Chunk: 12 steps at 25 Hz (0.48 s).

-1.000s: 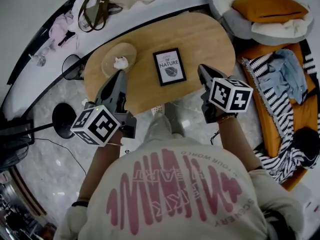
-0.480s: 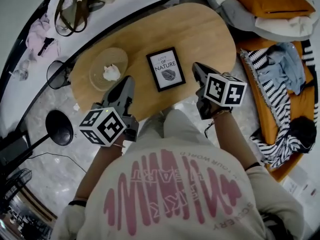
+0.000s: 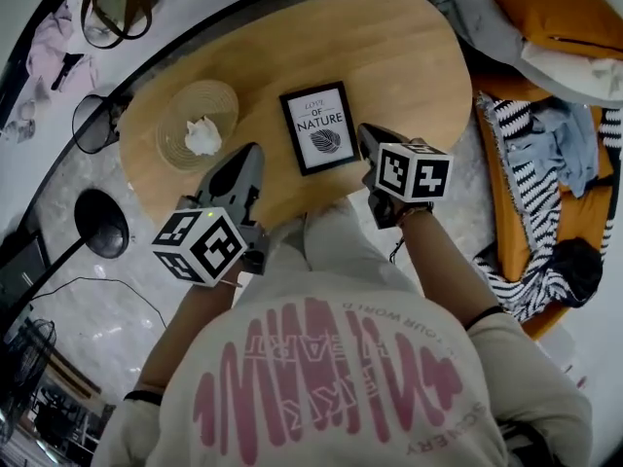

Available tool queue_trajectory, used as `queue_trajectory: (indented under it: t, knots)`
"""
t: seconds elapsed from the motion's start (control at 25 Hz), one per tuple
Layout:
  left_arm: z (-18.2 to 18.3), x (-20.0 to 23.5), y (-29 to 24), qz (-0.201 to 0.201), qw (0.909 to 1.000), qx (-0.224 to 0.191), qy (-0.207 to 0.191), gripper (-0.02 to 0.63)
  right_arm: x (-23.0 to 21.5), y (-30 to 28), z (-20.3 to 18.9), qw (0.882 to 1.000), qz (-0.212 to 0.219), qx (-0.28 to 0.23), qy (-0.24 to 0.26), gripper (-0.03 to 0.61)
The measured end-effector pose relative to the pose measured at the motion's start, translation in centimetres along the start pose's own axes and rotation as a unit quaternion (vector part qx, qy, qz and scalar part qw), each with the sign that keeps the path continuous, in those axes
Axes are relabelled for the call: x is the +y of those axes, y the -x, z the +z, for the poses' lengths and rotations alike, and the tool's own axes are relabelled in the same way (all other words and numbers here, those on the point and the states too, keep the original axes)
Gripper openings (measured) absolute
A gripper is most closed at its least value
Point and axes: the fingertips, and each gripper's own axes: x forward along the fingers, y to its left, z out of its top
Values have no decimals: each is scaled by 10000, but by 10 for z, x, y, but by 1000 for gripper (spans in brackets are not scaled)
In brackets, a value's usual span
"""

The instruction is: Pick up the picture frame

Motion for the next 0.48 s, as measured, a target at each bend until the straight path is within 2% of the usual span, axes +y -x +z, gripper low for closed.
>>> queue_trajectory:
  t: [0.2, 0.44, 0.48]
  knots:
    - [-7, 14, -19, 373, 9978, 227, -496, 3, -20, -48, -11, 9978, -100, 577, 300, 6]
    - [-5, 22, -36, 604, 9978, 167, -233, 3, -52, -89, -31, 9919, -173, 1225, 286, 11]
    - [-5, 23, -37, 636, 9977, 149, -179, 3, -56, -94, -34, 9910, -172, 1298, 284, 46]
